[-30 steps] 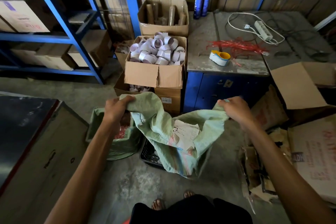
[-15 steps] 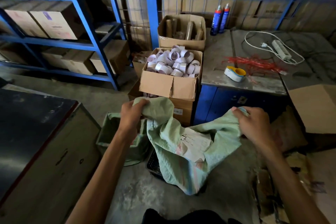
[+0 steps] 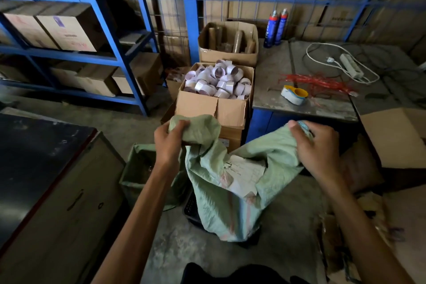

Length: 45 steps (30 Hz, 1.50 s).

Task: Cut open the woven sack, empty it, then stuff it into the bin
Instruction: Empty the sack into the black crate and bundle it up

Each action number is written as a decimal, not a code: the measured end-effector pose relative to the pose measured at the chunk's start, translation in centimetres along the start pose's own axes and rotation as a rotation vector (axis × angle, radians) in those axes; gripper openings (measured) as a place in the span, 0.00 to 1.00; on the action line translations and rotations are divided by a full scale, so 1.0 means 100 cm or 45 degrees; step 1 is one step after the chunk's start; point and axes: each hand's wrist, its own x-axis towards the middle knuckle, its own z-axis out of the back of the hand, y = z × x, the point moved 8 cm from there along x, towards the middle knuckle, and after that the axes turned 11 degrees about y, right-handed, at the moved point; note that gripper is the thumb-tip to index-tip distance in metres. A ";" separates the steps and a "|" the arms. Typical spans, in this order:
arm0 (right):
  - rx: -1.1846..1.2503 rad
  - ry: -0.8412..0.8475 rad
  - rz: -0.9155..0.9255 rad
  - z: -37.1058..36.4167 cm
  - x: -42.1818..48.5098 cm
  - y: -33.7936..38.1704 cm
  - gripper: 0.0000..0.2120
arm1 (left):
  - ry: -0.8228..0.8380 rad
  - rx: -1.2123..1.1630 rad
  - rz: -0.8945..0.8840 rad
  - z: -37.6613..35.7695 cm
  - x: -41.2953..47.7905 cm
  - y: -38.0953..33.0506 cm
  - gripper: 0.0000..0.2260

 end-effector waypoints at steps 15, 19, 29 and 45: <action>0.139 -0.081 -0.197 0.021 0.031 -0.018 0.22 | 0.007 -0.261 0.085 0.007 0.014 -0.020 0.05; 0.017 0.092 -0.293 0.013 0.034 -0.023 0.19 | 0.046 -0.552 0.133 0.004 0.010 -0.026 0.03; 0.166 -0.148 -0.133 0.034 0.031 -0.006 0.21 | 0.326 -0.842 0.230 -0.027 0.017 -0.029 0.11; 0.048 0.558 -0.565 -0.006 0.043 -0.035 0.13 | 0.413 0.275 0.076 -0.029 0.024 -0.040 0.04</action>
